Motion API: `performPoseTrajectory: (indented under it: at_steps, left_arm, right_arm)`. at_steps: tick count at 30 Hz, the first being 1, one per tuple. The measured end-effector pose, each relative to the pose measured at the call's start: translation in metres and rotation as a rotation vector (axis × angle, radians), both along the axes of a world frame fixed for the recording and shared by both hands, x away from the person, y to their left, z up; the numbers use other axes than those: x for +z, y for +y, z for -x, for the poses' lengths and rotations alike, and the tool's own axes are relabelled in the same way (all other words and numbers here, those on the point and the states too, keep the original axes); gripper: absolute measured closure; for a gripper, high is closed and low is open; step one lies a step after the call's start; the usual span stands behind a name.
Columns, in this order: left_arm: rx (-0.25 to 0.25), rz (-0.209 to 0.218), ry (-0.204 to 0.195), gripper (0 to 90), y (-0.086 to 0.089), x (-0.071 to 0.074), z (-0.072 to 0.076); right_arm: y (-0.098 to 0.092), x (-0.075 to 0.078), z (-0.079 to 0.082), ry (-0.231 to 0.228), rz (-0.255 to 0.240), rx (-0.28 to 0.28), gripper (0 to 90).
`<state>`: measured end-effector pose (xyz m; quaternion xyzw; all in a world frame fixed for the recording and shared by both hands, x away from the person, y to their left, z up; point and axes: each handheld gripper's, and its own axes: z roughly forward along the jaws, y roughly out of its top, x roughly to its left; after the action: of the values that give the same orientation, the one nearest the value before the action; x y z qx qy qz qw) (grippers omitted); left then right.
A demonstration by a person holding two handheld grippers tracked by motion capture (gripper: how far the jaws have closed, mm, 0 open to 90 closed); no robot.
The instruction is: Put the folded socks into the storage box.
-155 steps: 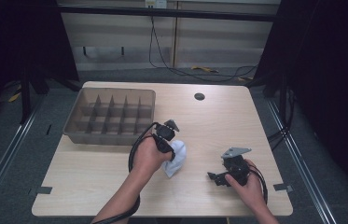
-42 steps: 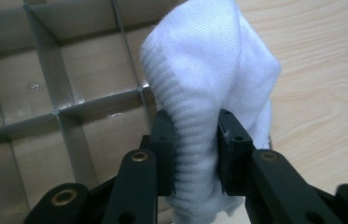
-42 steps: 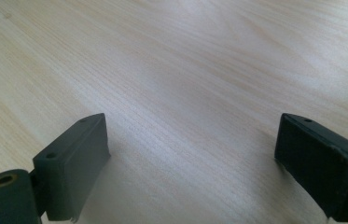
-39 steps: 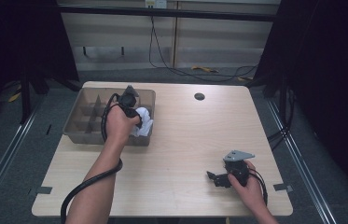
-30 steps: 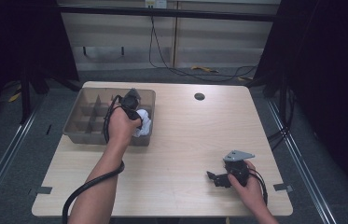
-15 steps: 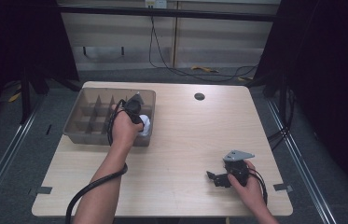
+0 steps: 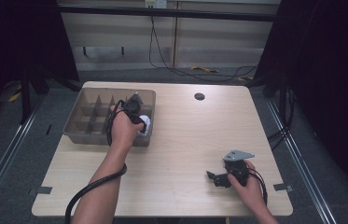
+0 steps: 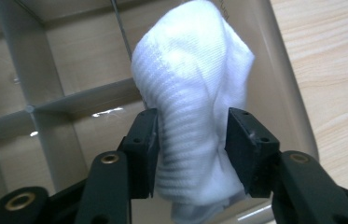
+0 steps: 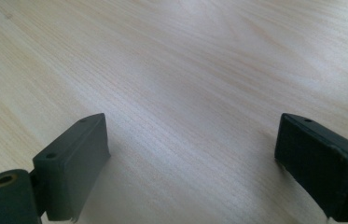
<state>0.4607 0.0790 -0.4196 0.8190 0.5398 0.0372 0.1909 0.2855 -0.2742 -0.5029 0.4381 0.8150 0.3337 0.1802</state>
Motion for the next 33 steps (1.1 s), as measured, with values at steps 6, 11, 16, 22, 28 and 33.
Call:
performPoseTrajectory:
  at_steps: [6,11,16,22,28,33]
  left_arm:
    - [0.0,0.015,-0.007,50.4,0.002,0.014,0.0]
    - [0.003,0.03,-0.01,54.2,0.001,0.024,0.0]
    - [-0.001,0.036,0.009,64.7,-0.001,0.031,-0.002]
    - [-0.006,0.032,0.022,84.2,0.001,0.033,-0.008]
    - [0.002,0.043,0.065,90.0,-0.002,0.018,-0.01]
    - [-0.027,0.036,0.097,90.0,-0.01,0.002,-0.009]
  right_arm:
    - [0.0,0.0,-0.001,-0.003,0.001,0.003,9.2]
    - [0.0,0.0,-0.001,-0.005,0.002,0.005,9.2]
    - [0.0,0.0,-0.001,-0.005,0.002,0.005,9.2]
    - [0.0,0.0,-0.001,-0.005,0.002,0.005,9.2]
    - [0.0,0.0,-0.001,-0.002,0.001,0.005,9.2]
    - [0.0,0.0,-0.001,0.0,0.002,0.003,9.2]
